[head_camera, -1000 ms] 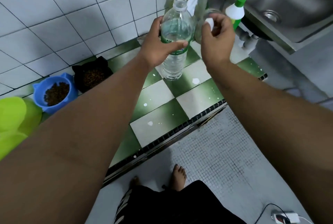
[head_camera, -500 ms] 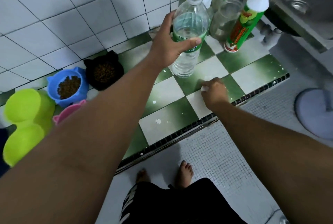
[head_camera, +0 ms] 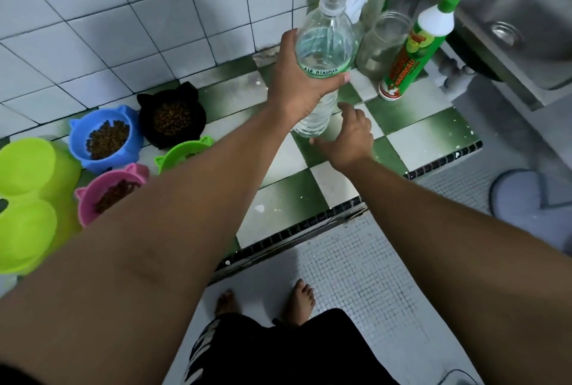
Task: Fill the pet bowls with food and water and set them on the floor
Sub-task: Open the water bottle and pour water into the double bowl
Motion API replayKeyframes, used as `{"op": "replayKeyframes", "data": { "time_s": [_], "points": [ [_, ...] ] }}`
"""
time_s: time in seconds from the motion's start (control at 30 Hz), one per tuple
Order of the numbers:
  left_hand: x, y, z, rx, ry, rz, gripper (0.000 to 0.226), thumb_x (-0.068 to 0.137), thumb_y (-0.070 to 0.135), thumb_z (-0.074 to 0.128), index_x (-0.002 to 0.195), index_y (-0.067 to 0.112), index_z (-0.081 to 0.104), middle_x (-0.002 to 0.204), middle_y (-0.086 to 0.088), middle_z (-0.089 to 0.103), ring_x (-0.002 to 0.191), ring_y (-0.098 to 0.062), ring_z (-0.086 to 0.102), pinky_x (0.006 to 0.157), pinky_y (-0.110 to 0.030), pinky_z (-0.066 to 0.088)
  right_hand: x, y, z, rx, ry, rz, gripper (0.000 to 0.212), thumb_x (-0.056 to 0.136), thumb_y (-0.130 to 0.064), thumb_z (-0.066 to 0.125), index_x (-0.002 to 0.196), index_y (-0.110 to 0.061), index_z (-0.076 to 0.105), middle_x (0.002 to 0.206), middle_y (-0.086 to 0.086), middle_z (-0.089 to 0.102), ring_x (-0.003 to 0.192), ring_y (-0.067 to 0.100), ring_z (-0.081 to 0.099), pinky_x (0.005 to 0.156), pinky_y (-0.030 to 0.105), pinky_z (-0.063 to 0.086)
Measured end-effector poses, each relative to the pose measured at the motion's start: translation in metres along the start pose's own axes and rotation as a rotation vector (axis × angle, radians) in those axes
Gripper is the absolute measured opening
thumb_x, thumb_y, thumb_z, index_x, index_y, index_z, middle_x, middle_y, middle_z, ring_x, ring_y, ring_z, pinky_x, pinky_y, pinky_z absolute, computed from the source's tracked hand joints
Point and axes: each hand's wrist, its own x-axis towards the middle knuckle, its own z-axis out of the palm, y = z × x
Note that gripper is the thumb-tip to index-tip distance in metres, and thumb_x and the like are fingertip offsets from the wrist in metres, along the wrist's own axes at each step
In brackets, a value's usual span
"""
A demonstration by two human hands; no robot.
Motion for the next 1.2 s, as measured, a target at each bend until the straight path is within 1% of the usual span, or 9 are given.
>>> {"op": "replayKeyframes", "data": {
  "time_s": [0.13,0.3,0.43,0.63,0.77,0.8,0.97,1.07,1.2],
  "points": [
    [-0.01,-0.001,-0.013,-0.064,0.188,-0.071,0.092,0.052,0.044,0.097,0.126,0.018,0.05,0.118,0.005,0.065,0.108,-0.012,0.067,0.094,-0.035,0.058,0.003,-0.021,0.002,0.099,0.045,-0.079,0.109,0.06,-0.048,0.089,0.148,-0.015,0.033,0.145,0.008,0.045,0.137,0.029,0.039,0.111,0.046,0.037],
    [-0.026,0.005,-0.049,-0.11,0.326,-0.12,0.082,0.056,0.041,0.097,0.122,0.02,0.053,0.114,0.006,0.068,0.102,-0.008,0.068,0.089,-0.034,0.06,0.0,-0.056,0.014,0.132,0.057,-0.198,0.13,0.052,-0.057,0.09,0.155,-0.019,0.021,0.158,0.003,0.035,0.147,0.024,0.032,0.119,0.046,0.029],
    [-0.038,0.01,-0.091,-0.182,0.469,-0.167,0.073,0.059,0.032,0.098,0.116,0.019,0.054,0.108,0.004,0.069,0.097,-0.01,0.07,0.088,-0.038,0.061,-0.012,-0.09,0.03,0.174,0.057,-0.283,0.123,0.054,-0.051,0.091,0.152,-0.02,0.025,0.152,0.002,0.043,0.141,0.024,0.04,0.116,0.049,0.032],
    [-0.049,0.0,-0.175,-0.406,0.608,-0.314,0.075,0.062,0.029,0.097,0.123,0.018,0.054,0.115,-0.002,0.069,0.103,-0.016,0.071,0.094,-0.042,0.06,-0.027,-0.152,0.053,0.223,-0.037,-0.471,0.083,0.056,-0.039,0.087,0.127,-0.031,0.043,0.121,0.0,0.061,0.111,0.024,0.06,0.094,0.049,0.052],
    [-0.056,-0.018,-0.223,-0.537,0.625,-0.399,0.068,0.072,0.025,0.093,0.125,0.017,0.052,0.112,0.0,0.067,0.096,-0.011,0.069,0.08,-0.023,0.058,-0.031,-0.186,0.072,0.115,-0.05,-0.588,0.077,0.055,-0.043,0.08,0.124,-0.029,0.048,0.116,0.001,0.063,0.106,0.027,0.061,0.085,0.048,0.054],
    [-0.057,-0.023,-0.234,-0.555,0.628,-0.423,0.068,0.072,0.026,0.093,0.125,0.018,0.052,0.113,0.0,0.067,0.098,-0.012,0.069,0.083,-0.026,0.059,-0.033,-0.194,0.077,0.096,-0.052,-0.599,0.077,0.055,-0.046,0.078,0.124,-0.029,0.049,0.116,0.003,0.063,0.106,0.029,0.061,0.084,0.048,0.054],
    [-0.066,-0.045,-0.28,-0.653,0.638,-0.536,0.07,0.07,0.045,0.091,0.124,0.024,0.052,0.119,-0.002,0.068,0.107,-0.022,0.07,0.094,-0.055,0.059,-0.033,-0.22,0.105,-0.161,-0.062,-0.627,0.09,0.061,-0.059,0.079,0.138,-0.027,0.046,0.134,0.004,0.055,0.124,0.03,0.052,0.099,0.052,0.045],
    [-0.069,-0.056,-0.302,-0.713,0.636,-0.614,0.062,0.078,0.045,0.087,0.122,0.022,0.049,0.113,0.0,0.068,0.101,-0.023,0.072,0.084,-0.052,0.062,-0.034,-0.229,0.117,-0.228,-0.032,-0.652,0.095,0.063,-0.062,0.083,0.142,-0.029,0.042,0.141,0.005,0.05,0.131,0.029,0.046,0.104,0.052,0.034],
    [-0.074,-0.067,-0.32,-0.756,0.687,-0.671,0.087,0.069,0.053,0.089,0.138,0.02,0.046,0.128,-0.01,0.065,0.097,-0.027,0.073,0.065,-0.05,0.064,-0.033,-0.239,0.125,-0.303,-0.035,-0.735,0.093,0.065,-0.05,0.086,0.143,-0.026,0.04,0.14,0.01,0.05,0.129,0.034,0.045,0.103,0.053,0.031]
  ]
}}
